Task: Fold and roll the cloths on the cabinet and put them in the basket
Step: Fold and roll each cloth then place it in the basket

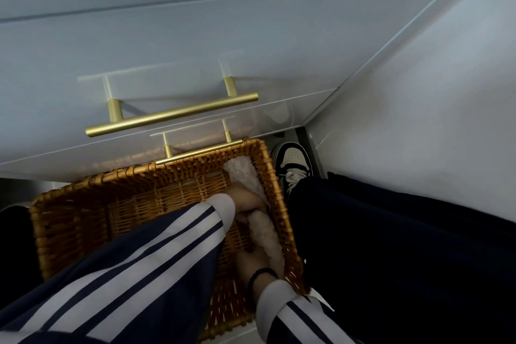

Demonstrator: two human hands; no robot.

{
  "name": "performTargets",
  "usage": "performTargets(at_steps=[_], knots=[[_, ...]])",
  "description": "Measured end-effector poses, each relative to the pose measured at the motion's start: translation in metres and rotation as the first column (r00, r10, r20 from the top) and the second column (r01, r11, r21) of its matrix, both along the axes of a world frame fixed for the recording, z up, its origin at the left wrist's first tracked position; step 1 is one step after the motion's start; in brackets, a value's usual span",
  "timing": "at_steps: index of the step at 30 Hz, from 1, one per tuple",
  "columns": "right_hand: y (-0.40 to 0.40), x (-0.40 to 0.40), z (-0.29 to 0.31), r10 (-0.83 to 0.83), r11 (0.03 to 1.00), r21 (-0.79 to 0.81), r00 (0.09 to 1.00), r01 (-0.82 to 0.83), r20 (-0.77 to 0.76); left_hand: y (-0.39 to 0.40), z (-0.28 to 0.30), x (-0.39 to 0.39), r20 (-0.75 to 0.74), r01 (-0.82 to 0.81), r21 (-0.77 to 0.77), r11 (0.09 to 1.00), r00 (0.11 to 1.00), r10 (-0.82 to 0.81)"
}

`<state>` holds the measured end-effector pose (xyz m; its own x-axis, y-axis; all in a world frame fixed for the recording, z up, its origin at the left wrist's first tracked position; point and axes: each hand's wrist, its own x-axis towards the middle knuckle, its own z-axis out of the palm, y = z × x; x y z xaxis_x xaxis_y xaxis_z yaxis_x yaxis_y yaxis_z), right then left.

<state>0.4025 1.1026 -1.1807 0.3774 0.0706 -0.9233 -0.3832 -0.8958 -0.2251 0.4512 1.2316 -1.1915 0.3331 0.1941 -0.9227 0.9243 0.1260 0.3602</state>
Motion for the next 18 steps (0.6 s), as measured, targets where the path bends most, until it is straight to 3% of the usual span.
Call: performTargets(at_steps=[6,9,14,18], knots=[[-0.003,0.009,0.007,0.239,0.970,-0.068,0.964,-0.232,0.114,-0.007,0.004,-0.004,0.061,-0.096,-0.076,0.992,0.993,0.101],[-0.004,0.011,0.015,0.351,0.933,-0.119,0.932,-0.340,0.086,-0.010,0.004,-0.007,0.055,-0.112,-0.014,0.994,0.992,0.112],[0.000,0.018,0.018,0.436,0.879,-0.219,0.900,-0.423,0.012,0.003,0.011,-0.011,0.099,-0.071,-0.222,0.973,0.991,0.095],[0.001,0.019,0.022,0.475,0.856,-0.278,0.876,-0.436,0.089,0.014,0.011,-0.019,0.154,-0.123,-0.402,0.907,0.968,0.200]])
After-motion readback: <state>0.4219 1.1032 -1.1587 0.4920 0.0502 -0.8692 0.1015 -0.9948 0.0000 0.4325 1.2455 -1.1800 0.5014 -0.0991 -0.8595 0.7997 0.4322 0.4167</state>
